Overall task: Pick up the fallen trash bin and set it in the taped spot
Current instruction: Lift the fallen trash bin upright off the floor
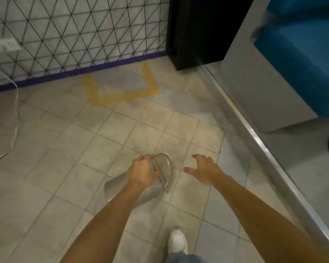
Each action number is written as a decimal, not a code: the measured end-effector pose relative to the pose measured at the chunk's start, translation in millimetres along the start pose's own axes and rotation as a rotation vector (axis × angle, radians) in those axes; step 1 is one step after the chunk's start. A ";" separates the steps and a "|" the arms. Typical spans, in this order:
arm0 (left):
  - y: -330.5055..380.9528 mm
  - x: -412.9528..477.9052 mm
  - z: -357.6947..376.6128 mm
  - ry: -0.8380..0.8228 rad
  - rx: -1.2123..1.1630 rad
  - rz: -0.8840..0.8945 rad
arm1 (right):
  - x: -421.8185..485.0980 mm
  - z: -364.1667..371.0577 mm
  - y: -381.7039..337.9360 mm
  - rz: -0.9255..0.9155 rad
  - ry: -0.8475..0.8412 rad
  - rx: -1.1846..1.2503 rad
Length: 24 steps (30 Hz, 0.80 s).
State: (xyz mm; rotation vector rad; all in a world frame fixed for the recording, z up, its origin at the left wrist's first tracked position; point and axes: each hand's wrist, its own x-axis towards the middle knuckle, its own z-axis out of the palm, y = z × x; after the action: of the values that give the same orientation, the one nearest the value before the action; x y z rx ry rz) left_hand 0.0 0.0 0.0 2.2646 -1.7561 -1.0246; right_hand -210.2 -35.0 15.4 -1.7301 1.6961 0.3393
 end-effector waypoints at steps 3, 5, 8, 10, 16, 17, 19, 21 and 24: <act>-25.3 31.6 40.3 0.027 -0.082 -0.012 | 40.4 38.0 15.6 0.014 0.032 0.038; -44.5 54.3 68.5 0.016 -0.137 -0.026 | 69.6 65.4 23.5 0.016 0.024 0.126; -65.4 81.5 109.2 0.000 -0.162 -0.023 | 109.8 107.7 30.8 0.013 0.005 0.274; -77.4 98.7 135.3 0.002 -0.180 -0.017 | 135.4 133.9 35.2 0.035 -0.008 0.368; -92.3 128.1 180.0 0.095 -0.200 -0.008 | 177.5 181.2 44.1 0.018 -0.014 0.412; -92.7 131.0 184.1 0.103 -0.207 -0.013 | 181.3 185.7 45.2 0.016 -0.011 0.415; -90.4 133.3 188.6 0.107 -0.223 -0.034 | 186.6 192.5 45.8 0.021 -0.006 0.429; -86.7 133.8 190.5 0.114 -0.258 -0.040 | 189.0 197.8 44.9 0.023 -0.002 0.464; -80.9 134.3 190.9 0.116 -0.354 -0.055 | 190.1 202.3 42.9 0.023 0.022 0.518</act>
State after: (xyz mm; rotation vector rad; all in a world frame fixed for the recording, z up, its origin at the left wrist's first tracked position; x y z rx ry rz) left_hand -24.9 -32.7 -243.6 2.1113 -1.3509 -1.0894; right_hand -174.3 -53.4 -262.6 -1.3334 1.6378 -0.1074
